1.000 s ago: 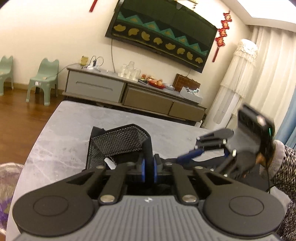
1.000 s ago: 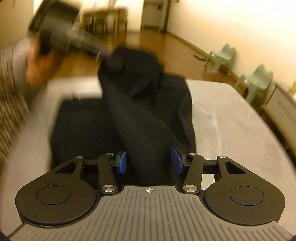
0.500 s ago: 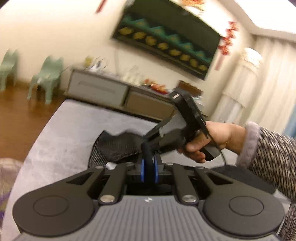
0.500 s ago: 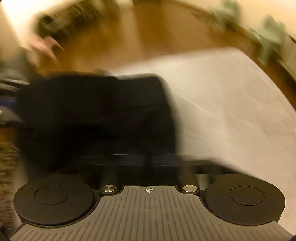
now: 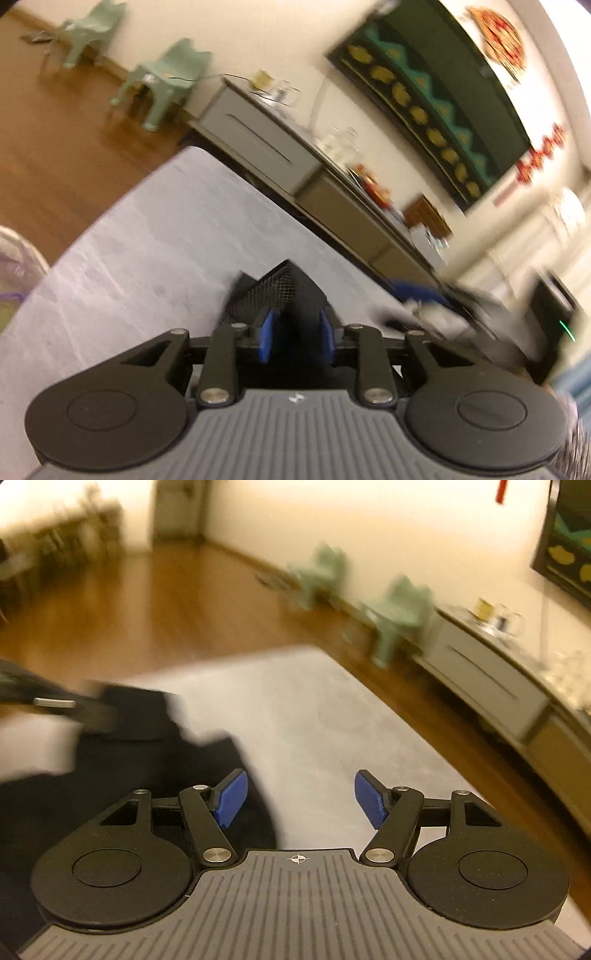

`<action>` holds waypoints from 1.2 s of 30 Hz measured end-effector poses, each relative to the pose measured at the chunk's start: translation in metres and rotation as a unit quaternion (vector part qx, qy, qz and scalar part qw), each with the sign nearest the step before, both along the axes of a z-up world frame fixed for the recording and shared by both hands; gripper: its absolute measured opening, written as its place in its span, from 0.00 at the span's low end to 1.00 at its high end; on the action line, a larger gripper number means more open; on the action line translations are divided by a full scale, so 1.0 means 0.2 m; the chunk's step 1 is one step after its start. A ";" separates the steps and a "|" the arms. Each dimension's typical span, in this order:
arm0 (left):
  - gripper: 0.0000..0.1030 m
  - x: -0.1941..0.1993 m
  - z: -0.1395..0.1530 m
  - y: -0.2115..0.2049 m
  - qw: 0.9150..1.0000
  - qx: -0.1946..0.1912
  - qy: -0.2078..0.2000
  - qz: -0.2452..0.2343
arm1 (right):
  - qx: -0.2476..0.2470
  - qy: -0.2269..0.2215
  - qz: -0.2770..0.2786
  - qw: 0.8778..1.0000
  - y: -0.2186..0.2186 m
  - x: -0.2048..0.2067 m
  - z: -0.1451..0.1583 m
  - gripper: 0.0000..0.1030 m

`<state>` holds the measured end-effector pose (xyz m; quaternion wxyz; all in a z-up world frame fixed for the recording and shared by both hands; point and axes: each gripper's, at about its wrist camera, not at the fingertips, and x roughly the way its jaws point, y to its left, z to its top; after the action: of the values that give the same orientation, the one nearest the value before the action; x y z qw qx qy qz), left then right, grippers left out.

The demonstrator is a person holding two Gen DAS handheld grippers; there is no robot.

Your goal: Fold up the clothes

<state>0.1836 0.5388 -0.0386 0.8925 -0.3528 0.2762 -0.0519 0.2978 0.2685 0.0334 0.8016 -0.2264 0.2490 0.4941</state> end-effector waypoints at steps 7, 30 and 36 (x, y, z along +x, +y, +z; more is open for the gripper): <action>0.40 -0.08 0.14 0.00 0.986 0.165 -0.024 0.005 | -0.062 0.001 0.076 0.995 -0.44 -0.22 -0.09 0.88; 0.13 0.49 0.03 -0.24 0.943 0.283 0.020 -0.175 | -0.067 0.108 -0.108 0.986 -0.86 0.05 -0.24 0.38; 0.16 0.50 0.01 -0.21 0.936 0.326 0.115 -0.059 | -0.076 0.080 -0.228 0.967 -1.07 0.09 -0.27 0.43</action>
<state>0.2845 0.4977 -0.0358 0.9159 -0.0289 0.3993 0.0290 0.3161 0.0544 -0.0206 0.8511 -0.1840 0.3938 0.2946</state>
